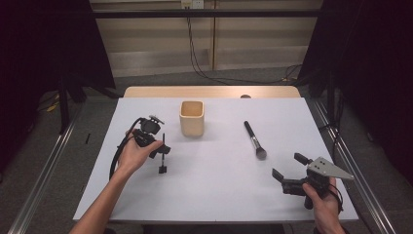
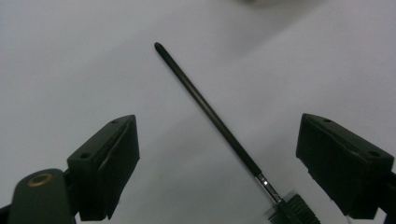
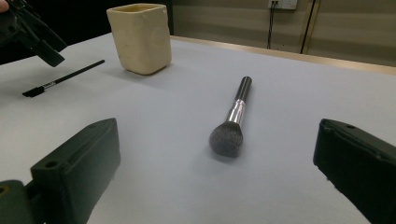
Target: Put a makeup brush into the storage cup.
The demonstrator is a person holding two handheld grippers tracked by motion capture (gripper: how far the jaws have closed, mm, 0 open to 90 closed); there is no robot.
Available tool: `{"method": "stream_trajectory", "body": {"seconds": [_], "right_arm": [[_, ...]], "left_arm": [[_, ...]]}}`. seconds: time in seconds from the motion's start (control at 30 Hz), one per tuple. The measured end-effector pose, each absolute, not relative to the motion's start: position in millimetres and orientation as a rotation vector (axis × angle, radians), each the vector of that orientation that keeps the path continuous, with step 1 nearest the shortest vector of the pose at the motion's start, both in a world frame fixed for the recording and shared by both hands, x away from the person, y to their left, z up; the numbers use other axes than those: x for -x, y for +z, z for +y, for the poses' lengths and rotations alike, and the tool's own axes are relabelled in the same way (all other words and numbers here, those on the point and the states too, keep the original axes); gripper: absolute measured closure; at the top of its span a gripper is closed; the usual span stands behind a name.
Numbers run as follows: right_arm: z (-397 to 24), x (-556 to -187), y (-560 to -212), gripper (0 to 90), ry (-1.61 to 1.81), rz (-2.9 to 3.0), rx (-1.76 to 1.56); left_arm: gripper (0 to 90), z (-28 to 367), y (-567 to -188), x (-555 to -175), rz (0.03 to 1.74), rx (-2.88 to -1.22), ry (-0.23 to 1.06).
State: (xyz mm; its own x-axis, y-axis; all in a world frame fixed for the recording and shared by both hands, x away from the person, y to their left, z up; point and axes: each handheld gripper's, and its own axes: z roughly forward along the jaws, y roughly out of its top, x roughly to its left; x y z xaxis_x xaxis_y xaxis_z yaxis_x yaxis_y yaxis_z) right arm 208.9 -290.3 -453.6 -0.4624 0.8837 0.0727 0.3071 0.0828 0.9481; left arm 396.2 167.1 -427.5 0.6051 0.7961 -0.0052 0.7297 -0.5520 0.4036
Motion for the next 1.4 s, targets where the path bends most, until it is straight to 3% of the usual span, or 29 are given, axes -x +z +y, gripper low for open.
{"method": "stream_trajectory", "body": {"seconds": [0.2, 0.5, 0.93, 1.23, 1.4], "right_arm": [[-290.2, -208.9, -453.8, 0.6, 1.389, 1.830, -1.173], [-290.1, -209.4, -454.5, 0.6, 1.384, 1.841, -1.182], [-290.1, -209.5, -455.0, 0.6, 1.384, 1.845, -1.185], [-289.8, -208.9, -455.1, 0.6, 1.385, 1.852, -1.178], [-289.0, -209.0, -455.0, 0.6, 1.386, 1.853, -1.183]], "left_arm": [[15.9, 161.9, -433.5, -400.7, 1.322, -2.500, 0.150], [21.9, 157.2, -441.3, -400.8, 1.409, -2.549, 0.141], [40.0, 146.5, -447.1, -396.9, 1.463, -2.623, 0.088], [46.5, 142.5, -446.7, -399.0, 1.514, -2.642, 0.056], [62.7, 145.6, -445.1, -401.3, 1.522, -2.650, 0.001]]}}
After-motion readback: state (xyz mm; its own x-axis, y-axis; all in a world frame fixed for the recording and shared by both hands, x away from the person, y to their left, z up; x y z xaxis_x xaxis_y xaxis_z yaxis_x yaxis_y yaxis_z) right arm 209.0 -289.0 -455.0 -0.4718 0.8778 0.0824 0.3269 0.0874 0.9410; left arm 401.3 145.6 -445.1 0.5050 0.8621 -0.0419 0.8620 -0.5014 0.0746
